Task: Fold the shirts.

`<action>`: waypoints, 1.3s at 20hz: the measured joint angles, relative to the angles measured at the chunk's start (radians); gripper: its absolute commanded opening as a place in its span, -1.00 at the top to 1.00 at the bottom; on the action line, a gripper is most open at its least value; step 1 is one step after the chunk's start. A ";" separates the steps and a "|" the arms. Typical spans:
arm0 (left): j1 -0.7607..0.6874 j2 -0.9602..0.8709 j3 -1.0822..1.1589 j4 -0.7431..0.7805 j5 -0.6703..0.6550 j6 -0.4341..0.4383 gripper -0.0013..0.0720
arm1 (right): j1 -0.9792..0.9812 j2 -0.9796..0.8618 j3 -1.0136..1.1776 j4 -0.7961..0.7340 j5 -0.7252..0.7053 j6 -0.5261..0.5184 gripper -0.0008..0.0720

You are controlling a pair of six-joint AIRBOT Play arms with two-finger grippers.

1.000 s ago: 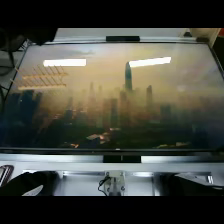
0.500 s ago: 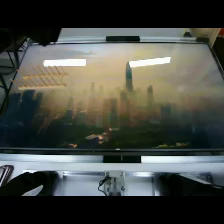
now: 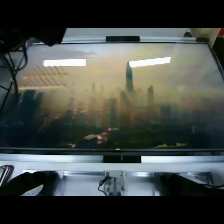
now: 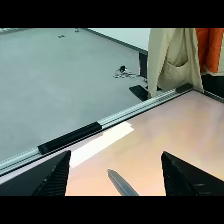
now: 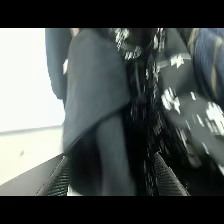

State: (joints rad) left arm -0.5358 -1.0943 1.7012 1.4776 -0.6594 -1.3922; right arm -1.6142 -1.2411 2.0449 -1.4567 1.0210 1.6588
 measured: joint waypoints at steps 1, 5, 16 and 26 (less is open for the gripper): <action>0.001 -0.008 0.000 0.000 0.000 0.000 -0.83 | 0.000 0.015 0.000 -0.002 0.050 -0.009 -0.79; 0.005 -0.040 -0.002 0.000 -0.002 0.000 -0.83 | 0.000 0.082 0.000 -0.037 0.257 -0.048 -0.79; 0.005 -0.152 -0.002 0.018 -0.089 0.000 -0.40 | 0.203 0.149 -0.172 0.156 0.703 -0.156 -0.55; 0.123 -0.293 -0.071 0.236 -0.898 -0.227 -1.00 | 1.374 0.018 -0.499 -0.037 0.487 -0.026 -0.55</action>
State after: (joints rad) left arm -0.4129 -1.3872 1.6306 1.7138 -1.5570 -1.6192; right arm -0.2401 -1.2228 1.5455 -1.4940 1.5082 1.6329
